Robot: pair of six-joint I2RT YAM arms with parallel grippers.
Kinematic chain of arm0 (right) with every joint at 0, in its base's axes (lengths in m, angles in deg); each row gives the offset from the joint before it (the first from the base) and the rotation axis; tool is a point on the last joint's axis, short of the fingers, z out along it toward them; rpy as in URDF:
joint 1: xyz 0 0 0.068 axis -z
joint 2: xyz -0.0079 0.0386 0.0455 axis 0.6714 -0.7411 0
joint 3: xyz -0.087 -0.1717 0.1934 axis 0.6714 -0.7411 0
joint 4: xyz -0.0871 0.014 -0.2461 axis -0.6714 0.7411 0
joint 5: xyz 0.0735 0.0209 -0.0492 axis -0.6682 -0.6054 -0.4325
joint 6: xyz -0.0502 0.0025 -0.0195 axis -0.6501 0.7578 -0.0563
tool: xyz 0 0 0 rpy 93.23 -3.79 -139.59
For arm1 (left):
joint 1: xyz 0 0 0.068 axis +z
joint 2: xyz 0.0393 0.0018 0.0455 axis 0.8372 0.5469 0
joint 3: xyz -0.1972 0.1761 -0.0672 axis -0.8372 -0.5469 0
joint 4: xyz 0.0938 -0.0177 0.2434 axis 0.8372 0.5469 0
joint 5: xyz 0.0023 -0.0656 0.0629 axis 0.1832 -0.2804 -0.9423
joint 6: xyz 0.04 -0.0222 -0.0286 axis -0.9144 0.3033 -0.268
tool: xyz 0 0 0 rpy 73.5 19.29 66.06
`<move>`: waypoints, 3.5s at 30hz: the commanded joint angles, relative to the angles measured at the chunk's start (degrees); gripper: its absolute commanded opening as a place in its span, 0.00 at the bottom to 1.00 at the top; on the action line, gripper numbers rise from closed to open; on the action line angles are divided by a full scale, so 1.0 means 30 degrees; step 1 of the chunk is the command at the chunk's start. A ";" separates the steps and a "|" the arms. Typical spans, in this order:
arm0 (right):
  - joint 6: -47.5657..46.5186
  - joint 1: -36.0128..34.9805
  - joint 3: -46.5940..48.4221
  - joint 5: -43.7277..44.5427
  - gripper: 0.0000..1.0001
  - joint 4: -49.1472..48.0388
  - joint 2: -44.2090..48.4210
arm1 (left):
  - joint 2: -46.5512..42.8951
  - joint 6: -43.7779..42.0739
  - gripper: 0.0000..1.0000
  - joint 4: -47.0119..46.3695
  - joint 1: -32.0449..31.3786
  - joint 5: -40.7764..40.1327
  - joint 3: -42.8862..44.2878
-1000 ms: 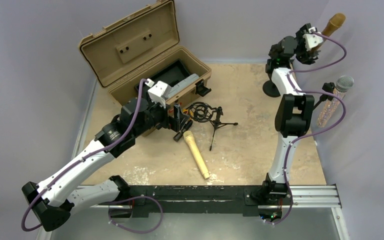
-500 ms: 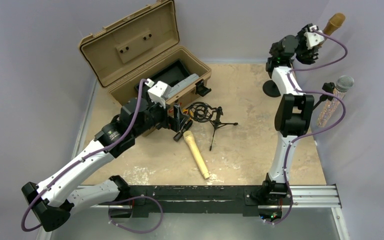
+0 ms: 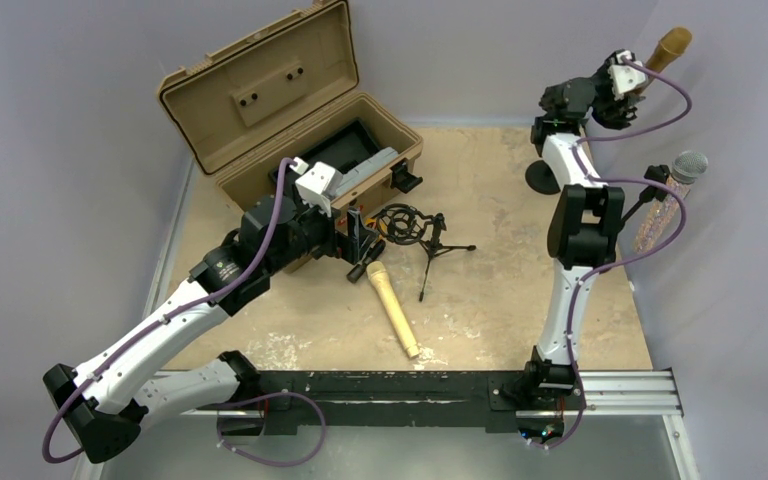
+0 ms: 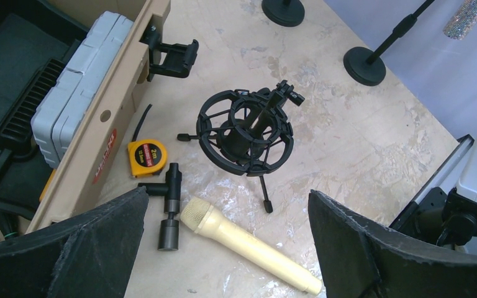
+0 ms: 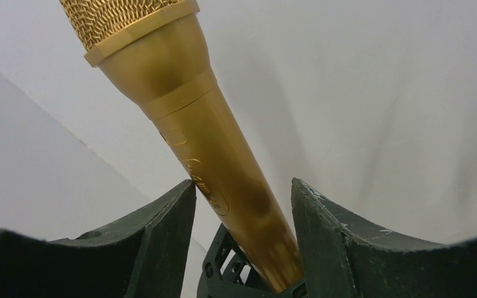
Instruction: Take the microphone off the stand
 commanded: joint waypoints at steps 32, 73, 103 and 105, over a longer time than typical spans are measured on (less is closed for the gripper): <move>-0.3946 -0.0825 0.0026 0.0409 0.00 -0.3461 0.1266 | -0.0811 -0.0434 0.97 -0.0399 -0.0109 -0.0145 0.0364; 0.1533 -0.3138 -0.4479 -0.3587 0.99 0.3501 0.4236 | -0.0570 -0.0126 0.97 -0.0322 -0.0102 0.0236 0.0526; 0.6401 -0.1322 -0.3828 -1.0933 0.98 0.8703 -0.0134 | -0.0760 -0.1020 1.00 0.0410 -0.0117 -0.0166 0.1154; 0.6488 -0.1244 -0.3963 -1.0934 0.97 0.8682 -0.0230 | -0.0791 -0.1020 1.00 0.0388 -0.0109 -0.0174 0.1154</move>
